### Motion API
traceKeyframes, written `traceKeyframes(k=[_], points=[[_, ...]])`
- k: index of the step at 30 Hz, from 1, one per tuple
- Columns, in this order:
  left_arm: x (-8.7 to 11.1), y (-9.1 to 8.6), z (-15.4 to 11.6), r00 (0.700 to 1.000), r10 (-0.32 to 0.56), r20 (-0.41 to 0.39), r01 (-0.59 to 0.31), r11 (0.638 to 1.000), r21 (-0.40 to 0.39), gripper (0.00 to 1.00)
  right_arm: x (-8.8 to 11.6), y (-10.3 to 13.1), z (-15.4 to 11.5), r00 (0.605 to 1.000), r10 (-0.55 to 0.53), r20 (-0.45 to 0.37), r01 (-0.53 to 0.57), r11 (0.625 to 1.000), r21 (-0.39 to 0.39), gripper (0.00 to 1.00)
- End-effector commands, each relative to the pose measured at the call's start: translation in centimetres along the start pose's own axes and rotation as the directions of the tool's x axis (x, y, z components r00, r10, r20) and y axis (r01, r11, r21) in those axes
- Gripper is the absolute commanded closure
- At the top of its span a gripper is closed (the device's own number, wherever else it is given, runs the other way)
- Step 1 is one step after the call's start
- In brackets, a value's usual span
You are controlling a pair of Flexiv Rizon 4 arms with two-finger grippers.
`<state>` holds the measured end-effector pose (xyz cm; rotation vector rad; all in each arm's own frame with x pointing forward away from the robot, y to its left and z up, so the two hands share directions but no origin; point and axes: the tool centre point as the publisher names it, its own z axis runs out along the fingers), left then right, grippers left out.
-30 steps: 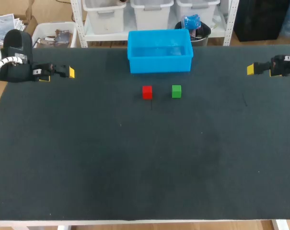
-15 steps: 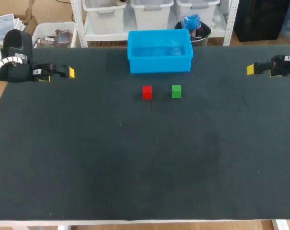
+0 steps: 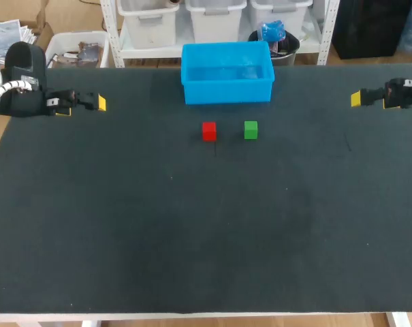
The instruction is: Use the left arm to pick the red cube and place it into the blue plastic box first, then use the right arm to grasp the green cube and put it into the same blue plastic box after the first action is fully finished.
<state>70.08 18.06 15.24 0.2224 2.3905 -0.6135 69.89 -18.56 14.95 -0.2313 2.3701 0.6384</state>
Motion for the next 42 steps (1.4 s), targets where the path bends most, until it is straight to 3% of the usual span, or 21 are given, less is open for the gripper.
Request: traceKeyframes(k=[1, 8, 12, 14, 24, 28, 30, 42], points=[[0.0, 0.2, 0.0, 1.000, 0.001, 0.003, -0.001, 1.000, 0.006, 0.00, 0.0, 0.0, 0.1, 1.000, 0.000, -0.001, 0.000, 1.000, 0.003, 0.00], [0.0, 0.2, 0.0, 1.000, 0.001, 0.003, -0.001, 1.000, 0.006, 0.00, 0.0, 0.0, 0.1, 1.000, 0.000, -0.001, 0.000, 1.000, 0.003, 0.00], [0.1, -0.6, 1.9, 0.997, 0.025, -0.078, -0.031, 0.996, -0.079, 0.00, 0.0, 0.0, 0.1, 1.000, 0.000, -0.001, 0.000, 1.000, 0.003, 0.00], [-0.2, -1.6, 3.3, 0.991, 0.038, -0.126, -0.055, 0.989, -0.140, 0.00, 0.0, 0.0, 0.1, 1.000, 0.000, -0.001, 0.000, 1.000, 0.003, 0.00], [-1.3, -6.9, 8.2, 0.974, 0.082, -0.211, -0.127, 0.970, -0.210, 0.00, 0.0, 0.0, 0.1, 1.000, 0.000, -0.001, 0.000, 1.000, 0.003, 0.00], [-1.8, -8.3, 9.2, 0.975, 0.067, -0.214, -0.115, 0.969, -0.219, 0.00, 0.0, 0.0, 0.1, 1.000, 0.000, -0.001, 0.000, 1.000, 0.003, 0.00], [-2.3, -8.8, 9.4, 0.984, 0.047, -0.174, -0.079, 0.981, -0.180, 0.00, 0.0, 0.0, 0.1, 1.000, 0.000, -0.001, 0.000, 1.000, 0.003, 0.00], [-2.3, -8.8, 9.4, 0.984, 0.047, -0.174, -0.079, 0.981, -0.180, 0.00, 0.0, 0.0, 0.1, 1.000, 0.000, -0.001, 0.000, 1.000, 0.003, 0.00]])
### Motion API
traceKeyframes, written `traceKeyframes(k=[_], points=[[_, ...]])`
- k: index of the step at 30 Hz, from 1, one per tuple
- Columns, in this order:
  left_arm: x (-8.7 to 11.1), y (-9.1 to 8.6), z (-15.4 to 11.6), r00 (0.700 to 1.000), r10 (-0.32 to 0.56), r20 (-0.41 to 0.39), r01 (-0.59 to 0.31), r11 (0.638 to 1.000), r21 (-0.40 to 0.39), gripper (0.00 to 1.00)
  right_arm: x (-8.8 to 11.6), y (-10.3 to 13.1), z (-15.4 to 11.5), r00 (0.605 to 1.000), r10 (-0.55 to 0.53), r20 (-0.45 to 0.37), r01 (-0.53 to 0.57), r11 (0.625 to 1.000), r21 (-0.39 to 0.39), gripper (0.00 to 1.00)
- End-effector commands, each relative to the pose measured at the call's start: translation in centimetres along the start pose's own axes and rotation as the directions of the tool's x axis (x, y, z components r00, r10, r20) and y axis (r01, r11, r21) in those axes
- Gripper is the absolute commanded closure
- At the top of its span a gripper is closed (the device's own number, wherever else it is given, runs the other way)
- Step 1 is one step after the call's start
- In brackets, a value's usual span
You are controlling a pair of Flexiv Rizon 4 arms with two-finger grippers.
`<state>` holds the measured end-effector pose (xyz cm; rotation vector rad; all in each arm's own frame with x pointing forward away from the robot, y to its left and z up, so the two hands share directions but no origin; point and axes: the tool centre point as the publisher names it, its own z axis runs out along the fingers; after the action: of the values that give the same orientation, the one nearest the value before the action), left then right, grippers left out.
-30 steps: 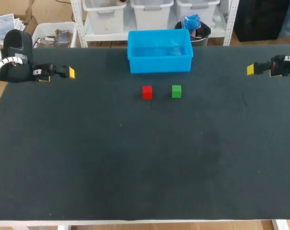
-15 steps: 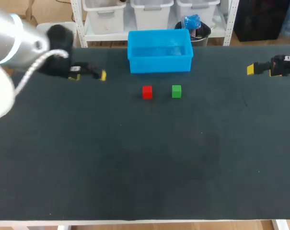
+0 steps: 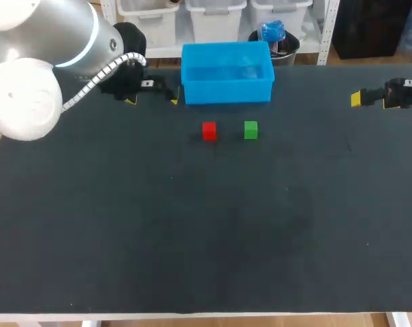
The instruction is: Use the left arm to pick the red cube and place it into the blue plastic box first, then use the right arm to grasp the green cube and put it into the same blue plastic box after the first action is fully finished.
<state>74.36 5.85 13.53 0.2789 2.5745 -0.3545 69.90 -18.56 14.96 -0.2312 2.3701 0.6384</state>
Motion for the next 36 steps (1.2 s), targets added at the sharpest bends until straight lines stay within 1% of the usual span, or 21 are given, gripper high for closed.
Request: traceKeyframes(k=[1, 10, 12, 14, 16, 17, 18, 19, 21, 23, 27, 30, 33, 36], points=[[0.0, -0.1, -0.1, 1.000, 0.000, 0.000, 0.000, 1.000, -0.003, 0.00, 0.0, 0.0, 0.1, 1.000, 0.000, -0.001, 0.000, 1.000, 0.003, 0.00], [0.0, -0.1, -0.1, 1.000, 0.000, 0.000, 0.000, 1.000, -0.003, 0.00, 0.0, 0.0, 0.1, 1.000, 0.000, -0.001, 0.000, 1.000, 0.003, 0.00], [-0.4, -1.0, 0.7, 1.000, 0.004, -0.012, -0.004, 1.000, 0.007, 0.00, 0.0, 0.0, 0.1, 1.000, 0.000, -0.001, 0.000, 1.000, 0.003, 0.00], [-1.1, -2.3, 1.4, 0.999, 0.025, -0.028, -0.025, 1.000, -0.004, 0.00, 0.0, 0.0, 0.1, 1.000, 0.000, -0.001, 0.000, 1.000, 0.003, 0.00], [-1.8, -3.6, 2.0, 0.999, 0.025, -0.033, -0.025, 1.000, 0.012, 0.00, 0.0, 0.0, 0.1, 1.000, 0.000, -0.001, 0.000, 1.000, 0.003, 0.00], [-2.0, -4.1, 2.3, 0.998, 0.039, -0.049, -0.040, 0.999, -0.004, 0.00, 0.0, 0.0, 0.1, 1.000, 0.000, -0.001, 0.000, 1.000, 0.003, 0.00], [-2.3, -4.6, 2.7, 0.998, 0.031, -0.059, -0.032, 0.999, -0.014, 0.00, 0.0, 0.0, 0.1, 1.000, 0.000, -0.001, 0.000, 1.000, 0.003, 0.00], [-2.5, -5.0, 3.0, 0.998, 0.018, -0.068, -0.019, 1.000, -0.003, 0.00, 0.0, 0.0, 0.1, 1.000, 0.000, -0.001, 0.000, 1.000, 0.003, 0.00], [-2.8, -5.7, 3.6, 0.996, 0.008, -0.090, -0.011, 0.999, -0.035, 0.00, 0.0, 0.0, 0.1, 1.000, 0.000, -0.001, 0.000, 1.000, 0.003, 0.00], [-2.8, -6.2, 4.1, 0.993, -0.016, -0.114, 0.011, 0.999, -0.047, 0.00, 0.0, 0.0, 0.1, 1.000, 0.000, -0.001, 0.000, 1.000, 0.003, 0.00], [-2.5, -7.0, 4.9, 0.988, -0.039, -0.152, 0.023, 0.994, -0.105, 0.00, 0.0, 0.0, 0.1, 1.000, 0.000, -0.001, 0.000, 1.000, 0.003, 0.00], [-1.8, -7.4, 5.3, 0.981, -0.062, -0.182, 0.039, 0.991, -0.129, 0.00, 0.0, 0.0, 0.1, 1.000, 0.000, -0.001, 0.000, 1.000, 0.003, 0.00], [-1.1, -7.5, 5.7, 0.974, -0.080, -0.210, 0.048, 0.987, -0.154, 0.00, 0.0, 0.0, 0.1, 1.000, 0.000, -0.001, 0.000, 1.000, 0.003, 0.00], [-0.4, -7.3, 5.9, 0.968, -0.103, -0.229, 0.065, 0.984, -0.168, 0.00, 0.0, 0.0, 0.1, 1.000, 0.000, -0.001, 0.000, 1.000, 0.003, 0.00]])
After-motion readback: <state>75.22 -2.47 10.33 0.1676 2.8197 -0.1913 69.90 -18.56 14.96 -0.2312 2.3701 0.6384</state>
